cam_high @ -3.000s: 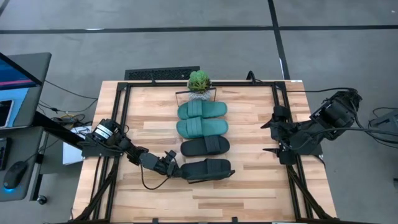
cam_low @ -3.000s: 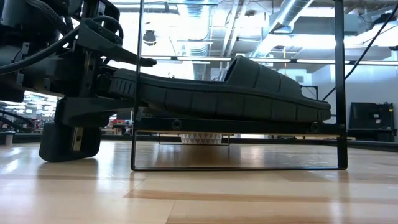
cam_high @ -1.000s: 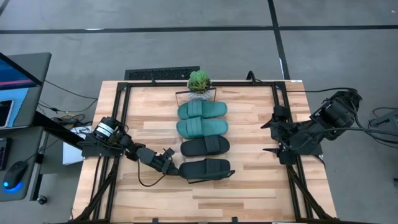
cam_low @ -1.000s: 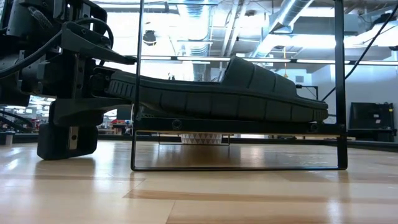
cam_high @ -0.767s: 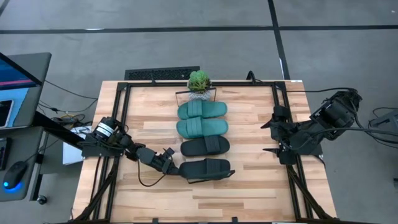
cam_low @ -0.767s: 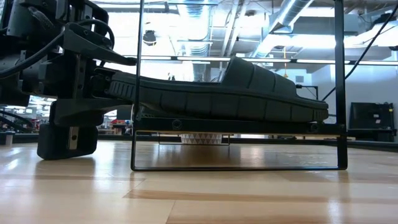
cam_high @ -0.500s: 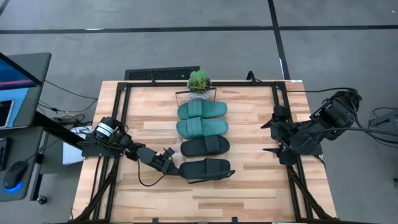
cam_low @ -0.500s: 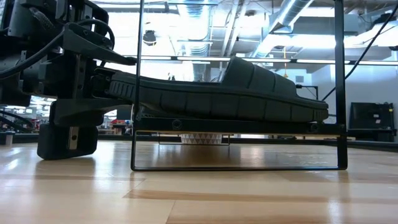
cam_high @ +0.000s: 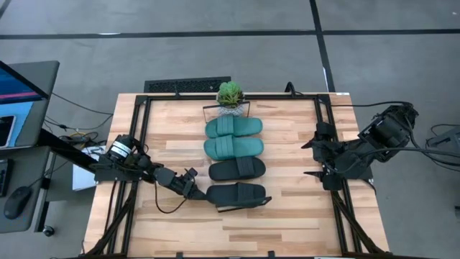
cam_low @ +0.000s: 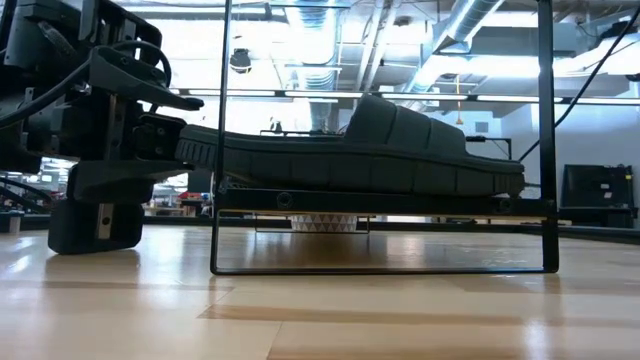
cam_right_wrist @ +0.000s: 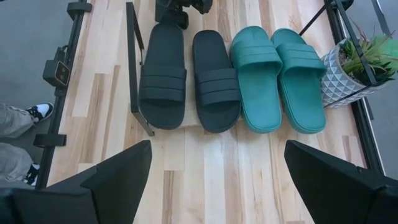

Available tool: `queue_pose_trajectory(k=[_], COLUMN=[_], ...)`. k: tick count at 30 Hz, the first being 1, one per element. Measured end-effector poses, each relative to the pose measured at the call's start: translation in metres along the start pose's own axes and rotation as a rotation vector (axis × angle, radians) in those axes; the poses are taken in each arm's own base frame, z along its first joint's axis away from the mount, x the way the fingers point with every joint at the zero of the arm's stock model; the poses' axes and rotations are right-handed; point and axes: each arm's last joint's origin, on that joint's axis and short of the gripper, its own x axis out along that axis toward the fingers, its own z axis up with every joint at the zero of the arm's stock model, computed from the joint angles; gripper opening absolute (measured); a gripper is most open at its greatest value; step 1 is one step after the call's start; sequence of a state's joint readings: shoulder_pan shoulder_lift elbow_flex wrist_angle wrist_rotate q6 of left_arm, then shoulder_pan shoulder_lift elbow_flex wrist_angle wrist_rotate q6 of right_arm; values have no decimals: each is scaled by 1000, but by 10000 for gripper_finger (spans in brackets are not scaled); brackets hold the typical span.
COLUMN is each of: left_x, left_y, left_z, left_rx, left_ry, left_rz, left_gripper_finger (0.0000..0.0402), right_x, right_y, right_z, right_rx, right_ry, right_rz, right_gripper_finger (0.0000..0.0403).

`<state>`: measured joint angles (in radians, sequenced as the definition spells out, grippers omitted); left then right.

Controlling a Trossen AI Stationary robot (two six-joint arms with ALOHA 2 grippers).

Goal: Pick and place slides into the shelf
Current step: Put the black slides on the shelf

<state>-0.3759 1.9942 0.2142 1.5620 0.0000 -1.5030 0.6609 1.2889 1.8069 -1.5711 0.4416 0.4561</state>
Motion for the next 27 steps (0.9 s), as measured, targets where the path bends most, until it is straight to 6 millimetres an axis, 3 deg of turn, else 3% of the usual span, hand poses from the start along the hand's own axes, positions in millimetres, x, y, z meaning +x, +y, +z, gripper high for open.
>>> queue_pose_trajectory(k=[14, 27], left_x=[-1, -1], left_y=[0, 0], left_z=[-3, -3], left_rx=[96, 58], left_ry=[70, 86], left_rz=[-8, -8], left_gripper_finger=[183, 183], right_x=[0, 2], right_y=[0, -3], right_z=[0, 1], right_rx=[15, 34], right_ry=[0, 3], right_rz=[0, -14], right_gripper_finger=[359, 359])
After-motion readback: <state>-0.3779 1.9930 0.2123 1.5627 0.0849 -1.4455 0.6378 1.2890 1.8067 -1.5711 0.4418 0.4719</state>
